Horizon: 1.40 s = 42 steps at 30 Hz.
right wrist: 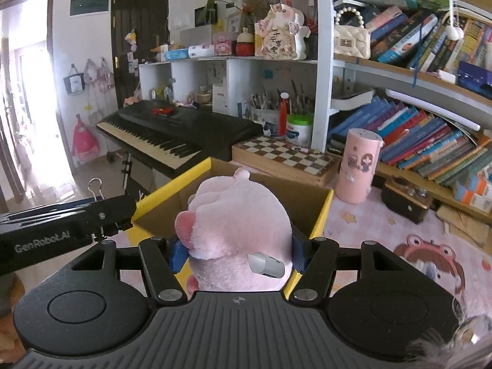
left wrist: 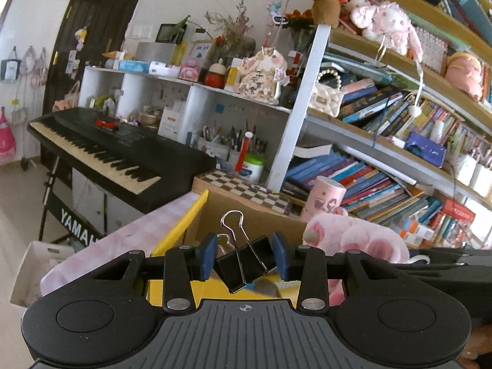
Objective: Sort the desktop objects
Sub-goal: 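Lower both tools into the yellow box and open them, releasing plush and clip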
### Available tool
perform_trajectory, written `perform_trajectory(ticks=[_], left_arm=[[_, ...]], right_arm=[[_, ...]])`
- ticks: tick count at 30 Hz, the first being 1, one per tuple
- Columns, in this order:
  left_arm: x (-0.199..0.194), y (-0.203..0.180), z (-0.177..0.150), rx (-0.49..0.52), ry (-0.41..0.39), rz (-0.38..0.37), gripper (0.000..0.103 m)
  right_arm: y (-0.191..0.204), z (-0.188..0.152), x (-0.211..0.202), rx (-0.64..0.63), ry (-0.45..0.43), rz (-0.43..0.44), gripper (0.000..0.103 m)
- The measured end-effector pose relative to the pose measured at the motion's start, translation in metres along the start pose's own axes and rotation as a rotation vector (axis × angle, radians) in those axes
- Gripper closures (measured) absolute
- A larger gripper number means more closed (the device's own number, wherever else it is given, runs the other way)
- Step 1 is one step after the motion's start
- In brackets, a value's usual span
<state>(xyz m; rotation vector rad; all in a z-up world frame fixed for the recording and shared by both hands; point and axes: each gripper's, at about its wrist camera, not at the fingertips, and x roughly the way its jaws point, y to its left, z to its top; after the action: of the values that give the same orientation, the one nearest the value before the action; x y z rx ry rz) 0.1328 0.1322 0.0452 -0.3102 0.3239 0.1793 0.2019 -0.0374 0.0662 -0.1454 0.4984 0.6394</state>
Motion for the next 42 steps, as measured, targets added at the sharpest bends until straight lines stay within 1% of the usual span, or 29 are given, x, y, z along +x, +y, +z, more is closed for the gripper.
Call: perform_trajectory(ticks=[8, 11, 14, 19, 25, 27, 33, 35, 37, 39, 42], left_arm=[[0.045, -0.008, 0.002, 0.056, 0.038, 0.068, 0.066], [0.062, -0.01, -0.001, 0.094, 0.069, 0.093, 0.066], [0.082, -0.013, -0.005, 0.123, 0.117, 0.114, 0.066], [0.106, -0.015, -0.012, 0.144, 0.196, 0.141, 0.066], [0.124, -0.02, -0.021, 0.189, 0.276, 0.169, 0.066], [0.126, -0.023, -0.024, 0.211, 0.286, 0.174, 0.066], [0.131, -0.03, -0.027, 0.232, 0.312, 0.175, 0.065], [0.132, -0.031, -0.028, 0.234, 0.314, 0.177, 0.066], [0.132, -0.032, -0.028, 0.23, 0.314, 0.18, 0.066], [0.132, -0.031, -0.028, 0.229, 0.314, 0.184, 0.066], [0.131, -0.03, -0.027, 0.227, 0.31, 0.191, 0.066]], right_arm=[[-0.027, 0.021, 0.045, 0.001, 0.005, 0.029, 0.043], [-0.034, 0.028, 0.064, 0.001, 0.018, 0.044, 0.043], [-0.04, 0.034, 0.086, -0.009, 0.039, 0.069, 0.043], [-0.042, 0.041, 0.128, -0.05, 0.12, 0.125, 0.043], [-0.036, 0.046, 0.178, -0.079, 0.251, 0.173, 0.043], [-0.033, 0.045, 0.191, -0.087, 0.293, 0.192, 0.043], [-0.02, 0.04, 0.225, -0.152, 0.409, 0.225, 0.043], [-0.018, 0.037, 0.235, -0.146, 0.434, 0.224, 0.043], [-0.018, 0.034, 0.243, -0.111, 0.478, 0.231, 0.043], [-0.018, 0.033, 0.245, -0.095, 0.492, 0.251, 0.043], [-0.015, 0.032, 0.246, -0.102, 0.492, 0.257, 0.041]])
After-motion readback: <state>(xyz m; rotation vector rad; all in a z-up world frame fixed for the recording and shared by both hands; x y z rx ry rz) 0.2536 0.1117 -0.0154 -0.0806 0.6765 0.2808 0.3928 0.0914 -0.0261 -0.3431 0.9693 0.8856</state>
